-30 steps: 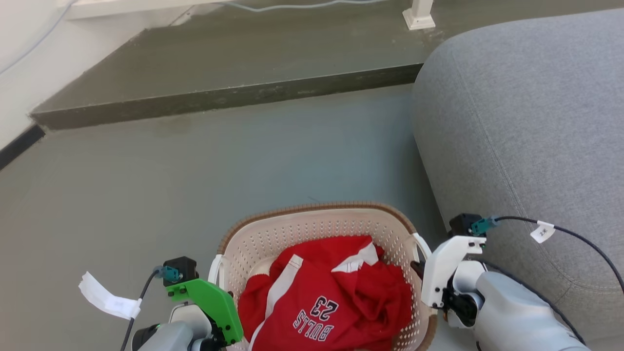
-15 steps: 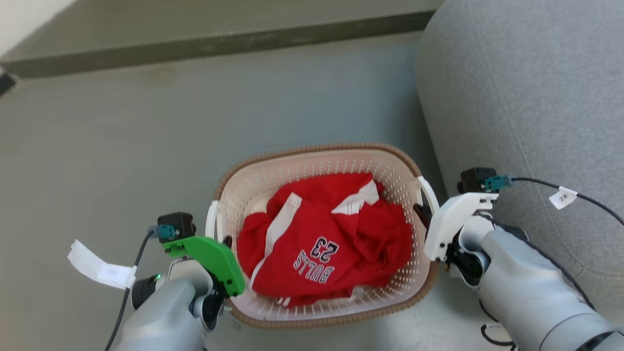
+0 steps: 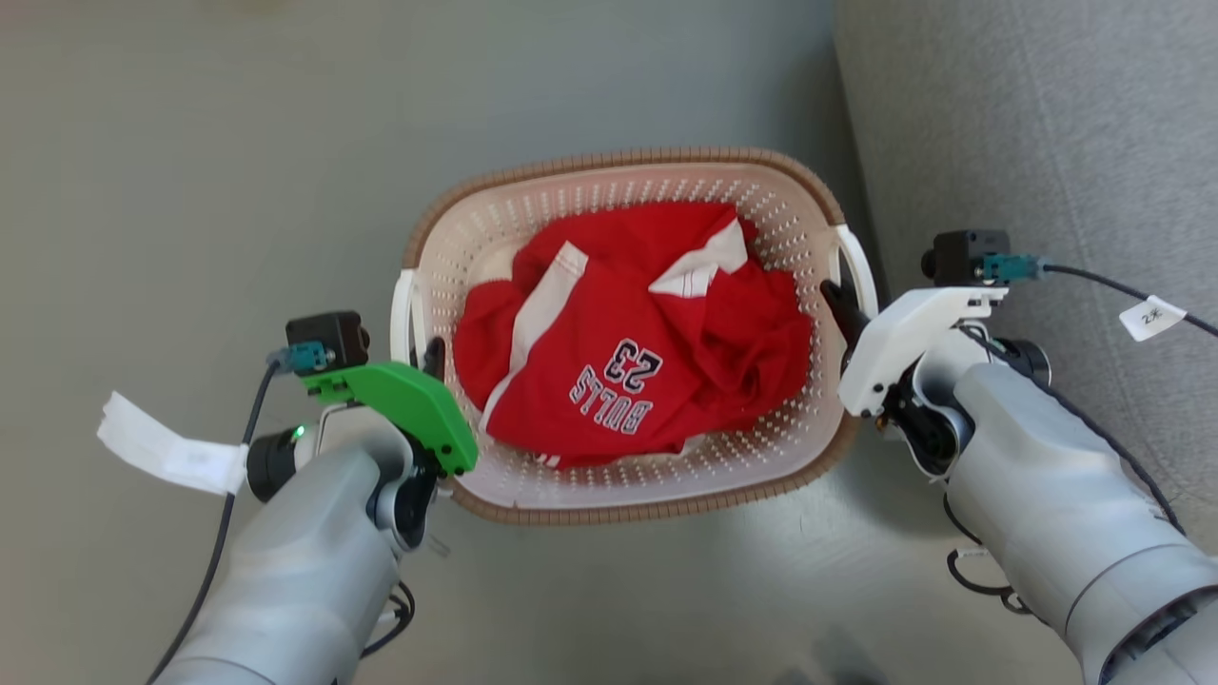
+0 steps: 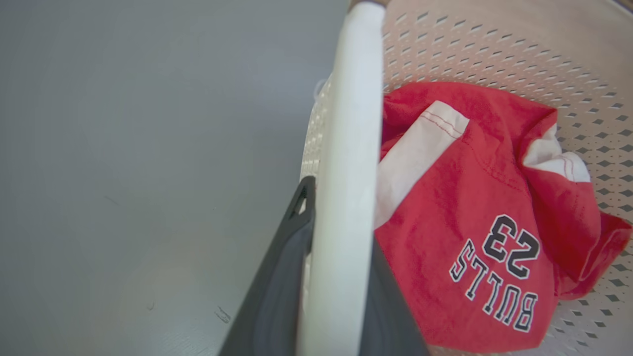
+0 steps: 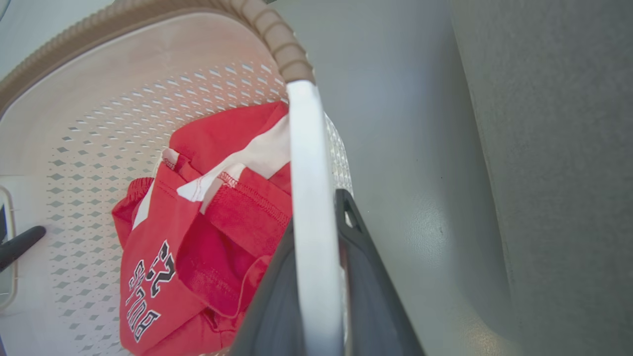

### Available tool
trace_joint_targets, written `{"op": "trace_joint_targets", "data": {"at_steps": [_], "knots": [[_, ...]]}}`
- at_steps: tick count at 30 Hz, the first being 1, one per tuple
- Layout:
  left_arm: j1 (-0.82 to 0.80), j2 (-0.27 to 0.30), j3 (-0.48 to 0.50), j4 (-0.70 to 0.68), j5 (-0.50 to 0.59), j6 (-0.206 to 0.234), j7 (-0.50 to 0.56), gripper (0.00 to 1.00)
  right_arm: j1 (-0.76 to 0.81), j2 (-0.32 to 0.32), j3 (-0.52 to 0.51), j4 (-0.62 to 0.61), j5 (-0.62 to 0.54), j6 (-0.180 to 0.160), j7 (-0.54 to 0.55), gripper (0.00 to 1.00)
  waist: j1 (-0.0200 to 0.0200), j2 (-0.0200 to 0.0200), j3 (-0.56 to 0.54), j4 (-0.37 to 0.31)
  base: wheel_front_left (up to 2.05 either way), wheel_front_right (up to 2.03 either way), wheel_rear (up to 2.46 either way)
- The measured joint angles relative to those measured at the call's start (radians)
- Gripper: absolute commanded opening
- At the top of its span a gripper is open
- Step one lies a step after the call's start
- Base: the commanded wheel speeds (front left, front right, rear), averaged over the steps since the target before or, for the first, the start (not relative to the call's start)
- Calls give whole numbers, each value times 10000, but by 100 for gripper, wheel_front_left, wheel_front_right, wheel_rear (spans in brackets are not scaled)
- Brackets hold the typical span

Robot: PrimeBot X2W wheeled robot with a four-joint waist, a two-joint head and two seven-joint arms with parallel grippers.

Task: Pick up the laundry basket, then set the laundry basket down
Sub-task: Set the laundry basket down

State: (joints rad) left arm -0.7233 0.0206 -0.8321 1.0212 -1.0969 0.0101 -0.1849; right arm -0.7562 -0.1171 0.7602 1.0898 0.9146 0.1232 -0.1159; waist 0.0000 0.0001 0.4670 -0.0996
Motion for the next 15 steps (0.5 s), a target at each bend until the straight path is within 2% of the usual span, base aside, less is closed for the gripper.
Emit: {"op": "trace_joint_targets", "data": {"at_steps": [15], "knots": [[-1218,31,-59,12,6,92,-288,0,-954,-142,0,-153,10,0,-431,0,1,0,2085,32,0,0,0]]}}
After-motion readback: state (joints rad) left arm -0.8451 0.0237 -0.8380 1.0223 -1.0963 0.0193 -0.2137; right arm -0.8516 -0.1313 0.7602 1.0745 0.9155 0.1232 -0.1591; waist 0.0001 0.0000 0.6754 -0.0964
